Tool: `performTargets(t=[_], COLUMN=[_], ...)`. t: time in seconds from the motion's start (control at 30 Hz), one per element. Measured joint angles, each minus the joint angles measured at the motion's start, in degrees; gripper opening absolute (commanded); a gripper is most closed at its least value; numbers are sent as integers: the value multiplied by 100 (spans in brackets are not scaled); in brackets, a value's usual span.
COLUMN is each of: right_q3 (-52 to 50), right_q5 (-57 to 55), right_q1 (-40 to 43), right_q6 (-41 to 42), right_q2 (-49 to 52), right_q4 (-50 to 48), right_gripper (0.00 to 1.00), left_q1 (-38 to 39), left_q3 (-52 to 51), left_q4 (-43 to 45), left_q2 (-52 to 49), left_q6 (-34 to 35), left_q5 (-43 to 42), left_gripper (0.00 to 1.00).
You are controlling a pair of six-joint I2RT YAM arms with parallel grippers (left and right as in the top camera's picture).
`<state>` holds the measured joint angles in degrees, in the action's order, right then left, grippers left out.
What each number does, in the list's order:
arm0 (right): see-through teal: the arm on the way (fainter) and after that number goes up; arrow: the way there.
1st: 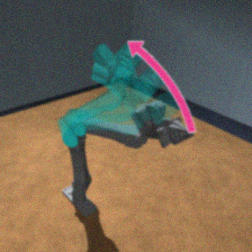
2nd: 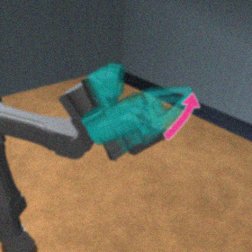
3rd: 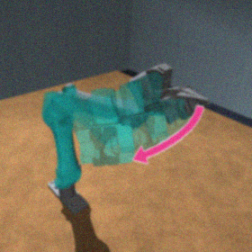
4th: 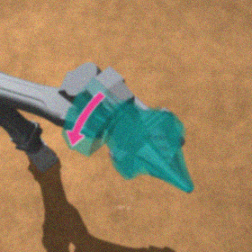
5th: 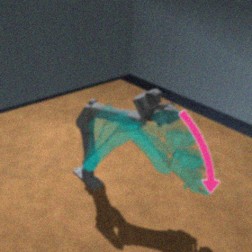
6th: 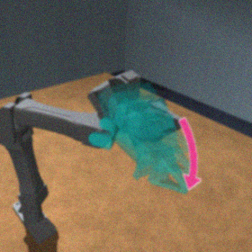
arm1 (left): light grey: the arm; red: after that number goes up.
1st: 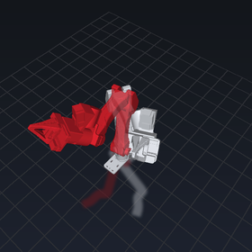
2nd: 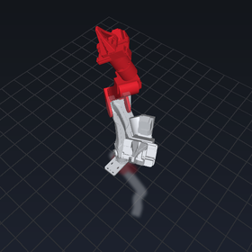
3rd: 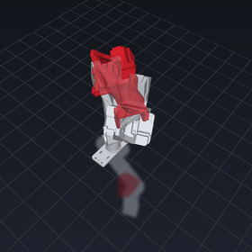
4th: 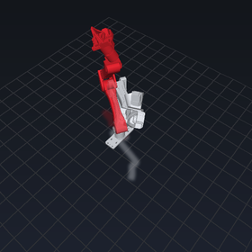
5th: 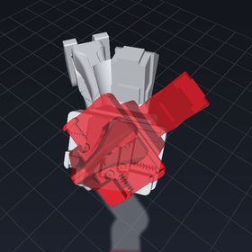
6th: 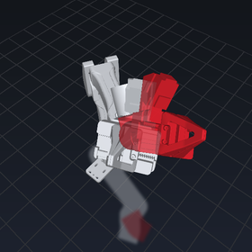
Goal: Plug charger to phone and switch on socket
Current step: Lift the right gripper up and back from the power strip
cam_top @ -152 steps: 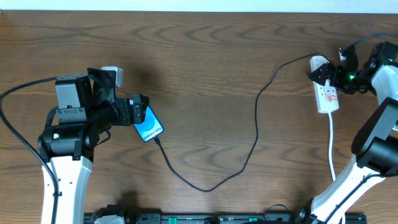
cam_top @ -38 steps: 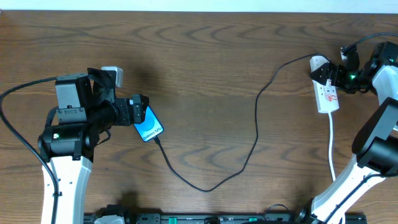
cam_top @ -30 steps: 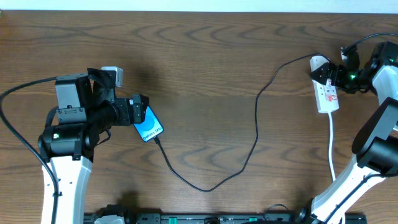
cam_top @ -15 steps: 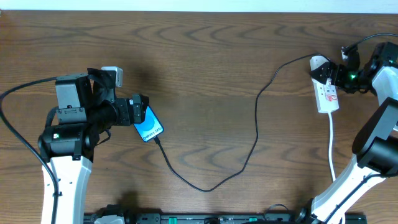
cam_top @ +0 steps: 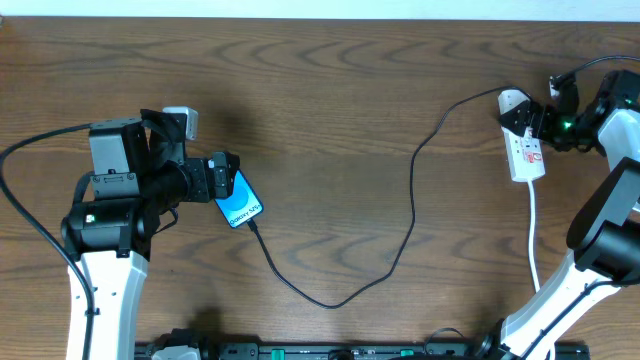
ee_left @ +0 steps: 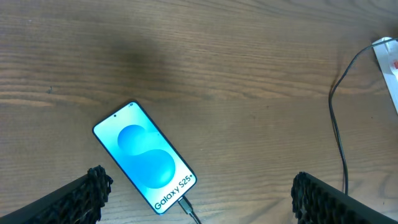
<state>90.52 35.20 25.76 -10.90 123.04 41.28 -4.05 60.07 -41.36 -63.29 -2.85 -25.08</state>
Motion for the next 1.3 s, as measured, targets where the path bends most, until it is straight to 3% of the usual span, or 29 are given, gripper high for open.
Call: performTargets(t=[0.67,0.83,1.07,1.3], right_q3=[-9,4,0,0], right_q5=[140,-428,-1676,-2022], right_q1=[48,70,153,166], right_q6=[79,437,922,1128], right_q2=[-39,-229,-1095,-2273], right_q4=[212,776,1169,1362], right_gripper=[99,99,99,99], left_q1=[0,0,0,0], left_q3=[0,0,0,0], left_q4=[0,0,2,2], left_q2=[0,0,0,0], left_q6=[0,0,0,0], left_q5=[0,0,2,2], left_gripper=[95,95,95,95])
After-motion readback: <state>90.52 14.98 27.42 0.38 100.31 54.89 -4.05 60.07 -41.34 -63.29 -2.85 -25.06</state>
